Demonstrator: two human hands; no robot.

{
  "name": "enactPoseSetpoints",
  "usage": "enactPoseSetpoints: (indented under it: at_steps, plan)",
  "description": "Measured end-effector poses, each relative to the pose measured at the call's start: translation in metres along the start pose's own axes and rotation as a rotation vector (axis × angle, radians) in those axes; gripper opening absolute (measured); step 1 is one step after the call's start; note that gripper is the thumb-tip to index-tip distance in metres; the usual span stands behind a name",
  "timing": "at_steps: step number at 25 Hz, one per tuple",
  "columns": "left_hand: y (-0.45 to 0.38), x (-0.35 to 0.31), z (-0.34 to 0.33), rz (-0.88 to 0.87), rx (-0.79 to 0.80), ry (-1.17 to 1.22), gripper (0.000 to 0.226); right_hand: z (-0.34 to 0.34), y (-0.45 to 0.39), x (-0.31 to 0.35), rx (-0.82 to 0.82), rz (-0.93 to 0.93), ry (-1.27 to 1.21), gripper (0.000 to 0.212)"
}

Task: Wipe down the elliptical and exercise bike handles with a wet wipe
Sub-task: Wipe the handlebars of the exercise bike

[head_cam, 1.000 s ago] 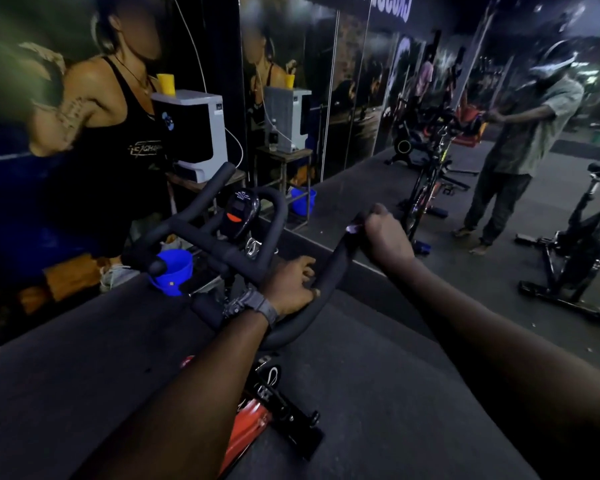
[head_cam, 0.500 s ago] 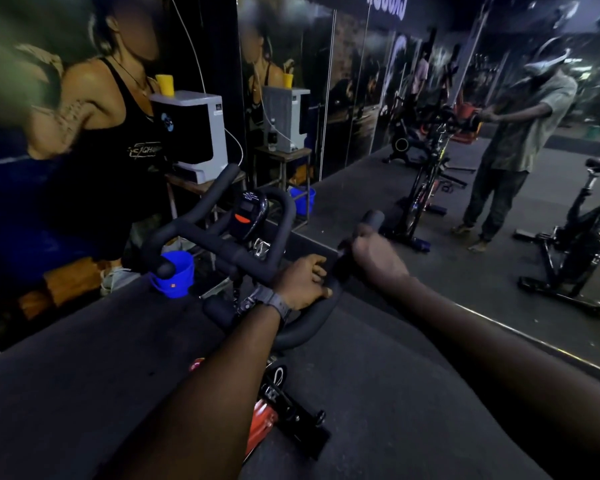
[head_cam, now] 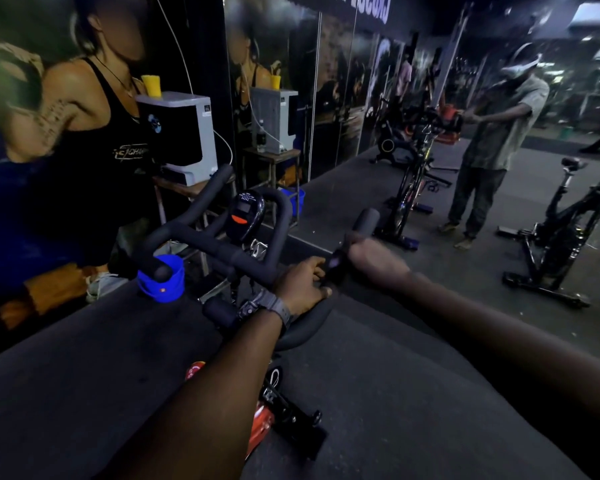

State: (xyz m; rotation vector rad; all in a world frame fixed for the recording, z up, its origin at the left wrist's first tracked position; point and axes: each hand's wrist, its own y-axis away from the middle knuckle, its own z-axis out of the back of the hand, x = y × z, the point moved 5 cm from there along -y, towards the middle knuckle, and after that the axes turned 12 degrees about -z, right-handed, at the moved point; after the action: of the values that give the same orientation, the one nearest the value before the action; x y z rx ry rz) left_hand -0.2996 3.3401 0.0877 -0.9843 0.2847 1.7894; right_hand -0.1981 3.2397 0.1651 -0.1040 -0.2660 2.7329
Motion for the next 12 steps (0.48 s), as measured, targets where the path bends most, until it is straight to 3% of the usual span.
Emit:
enactPoseSetpoints:
  at_steps: [2, 4, 6, 7, 8, 10, 12]
  plan:
    - [0.001, -0.004, 0.001, -0.006, 0.013, -0.011, 0.071, 0.027, -0.029, -0.041, -0.15, -0.209, -0.023, 0.02]
    - [0.001, -0.003, 0.002, -0.015, 0.011, -0.015, 0.074, 0.019, -0.017, -0.024, -0.131, -0.285, -0.111, 0.023]
    - [0.001, -0.003, 0.003, -0.042, 0.006, -0.035, 0.078, -0.01, 0.015, 0.021, -0.021, -0.099, -0.111, 0.031]
    - [0.001, -0.002, 0.003, -0.055, 0.009, -0.046, 0.079, -0.014, 0.019, 0.024, -0.045, -0.027, -0.055, 0.031]
    - [0.002, -0.003, 0.004, -0.062, 0.009, -0.05, 0.079, -0.006, 0.014, 0.017, -0.05, -0.033, -0.058, 0.028]
    - [0.003, -0.001, 0.004, -0.057, 0.022, -0.047, 0.08, 0.018, -0.013, -0.022, -0.108, -0.213, -0.135, 0.018]
    - [0.003, -0.002, 0.003, -0.051, 0.03, -0.036, 0.081, 0.012, -0.013, -0.019, -0.213, -0.185, -0.172, 0.011]
